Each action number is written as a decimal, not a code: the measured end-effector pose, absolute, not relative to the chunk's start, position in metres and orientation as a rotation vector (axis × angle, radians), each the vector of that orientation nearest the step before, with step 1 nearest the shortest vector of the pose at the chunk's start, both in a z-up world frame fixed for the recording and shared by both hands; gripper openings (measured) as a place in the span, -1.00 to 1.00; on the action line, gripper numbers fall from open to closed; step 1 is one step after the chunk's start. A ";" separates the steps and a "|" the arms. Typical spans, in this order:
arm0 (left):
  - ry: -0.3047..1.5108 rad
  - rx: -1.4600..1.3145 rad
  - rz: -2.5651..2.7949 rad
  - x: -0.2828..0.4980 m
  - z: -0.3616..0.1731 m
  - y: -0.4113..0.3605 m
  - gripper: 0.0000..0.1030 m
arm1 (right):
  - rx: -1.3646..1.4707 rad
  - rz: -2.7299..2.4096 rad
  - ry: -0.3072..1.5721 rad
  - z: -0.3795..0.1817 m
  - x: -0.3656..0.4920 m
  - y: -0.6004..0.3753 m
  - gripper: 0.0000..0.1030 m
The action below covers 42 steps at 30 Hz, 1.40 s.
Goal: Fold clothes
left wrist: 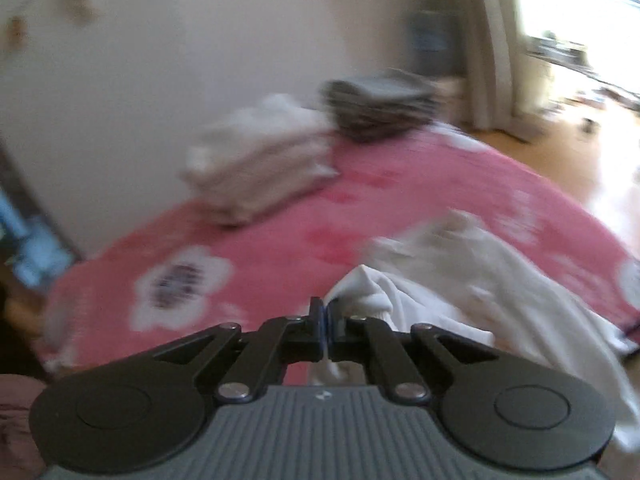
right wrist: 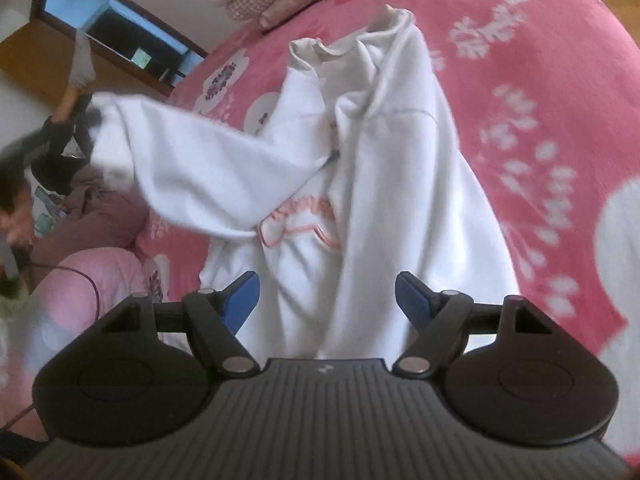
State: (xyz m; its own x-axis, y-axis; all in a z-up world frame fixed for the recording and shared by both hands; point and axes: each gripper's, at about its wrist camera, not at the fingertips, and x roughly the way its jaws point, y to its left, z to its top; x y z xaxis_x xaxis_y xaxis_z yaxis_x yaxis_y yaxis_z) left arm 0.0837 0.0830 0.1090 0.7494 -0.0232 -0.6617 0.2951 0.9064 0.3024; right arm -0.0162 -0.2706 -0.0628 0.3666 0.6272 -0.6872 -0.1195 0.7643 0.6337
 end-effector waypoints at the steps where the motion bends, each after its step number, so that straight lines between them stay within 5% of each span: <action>1: 0.704 0.398 -0.133 0.097 0.108 0.090 -0.95 | 0.542 0.514 1.079 -0.063 -0.013 -0.268 0.46; 23: 0.646 0.445 0.726 0.299 -0.001 0.242 -0.95 | 0.761 0.515 1.084 -0.111 0.013 -0.270 0.46; 26: 0.835 0.463 0.655 0.307 -0.044 0.248 -0.67 | 0.763 0.509 1.083 -0.116 0.017 -0.272 0.46; 30: 0.957 0.474 0.615 0.300 -0.091 0.241 0.22 | 0.756 0.499 1.091 -0.121 0.021 -0.268 0.46; 37: 0.936 0.433 0.547 0.277 -0.085 0.221 0.25 | 0.678 0.496 1.070 -0.111 0.018 -0.263 0.46; 42: 0.802 0.393 0.405 0.242 -0.056 0.181 0.45 | 0.650 0.423 0.970 -0.091 -0.005 -0.289 0.46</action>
